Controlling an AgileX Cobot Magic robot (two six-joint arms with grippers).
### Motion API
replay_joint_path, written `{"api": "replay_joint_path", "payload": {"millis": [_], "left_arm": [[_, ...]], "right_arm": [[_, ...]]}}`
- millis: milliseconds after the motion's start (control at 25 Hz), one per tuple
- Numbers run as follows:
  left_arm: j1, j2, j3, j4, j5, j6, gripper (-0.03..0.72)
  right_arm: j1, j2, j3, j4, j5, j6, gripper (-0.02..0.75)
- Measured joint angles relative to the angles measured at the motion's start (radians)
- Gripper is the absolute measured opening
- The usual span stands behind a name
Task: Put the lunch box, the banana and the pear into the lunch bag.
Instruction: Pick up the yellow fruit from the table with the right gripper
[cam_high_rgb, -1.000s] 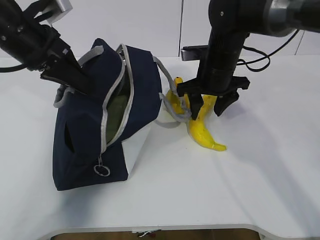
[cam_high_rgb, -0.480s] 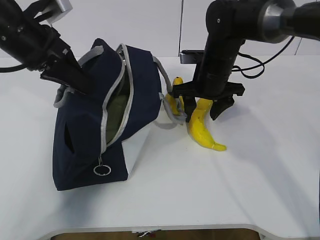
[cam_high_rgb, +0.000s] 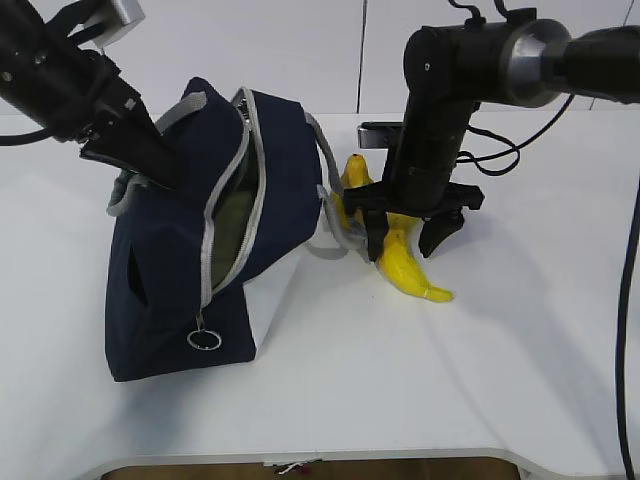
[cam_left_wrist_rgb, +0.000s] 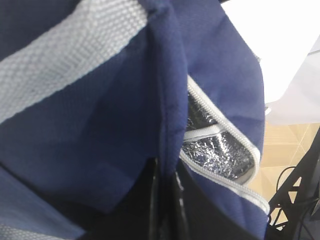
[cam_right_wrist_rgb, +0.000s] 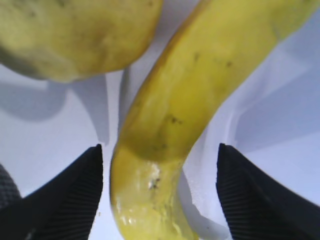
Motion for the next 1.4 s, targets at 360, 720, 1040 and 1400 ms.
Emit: {"api": "replay_joint_path", "payload": {"millis": [360,720,1040,1400], "left_arm": [[0.000,0.000,0.000,0.002,0.000,0.000,0.000],[0.000,0.000,0.000,0.002,0.000,0.000,0.000],[0.000,0.000,0.000,0.002,0.000,0.000,0.000],[0.000,0.000,0.000,0.002,0.002,-0.055,0.000]], "right_arm": [[0.000,0.007,0.000,0.000,-0.002,0.002,0.393],[0.000,0.007,-0.002,-0.004,0.012,0.002,0.307],[0.000,0.010,-0.091,-0.082,0.034,-0.027,0.307],[0.000,-0.116,-0.117,-0.074,0.039,-0.050,0.306]]}}
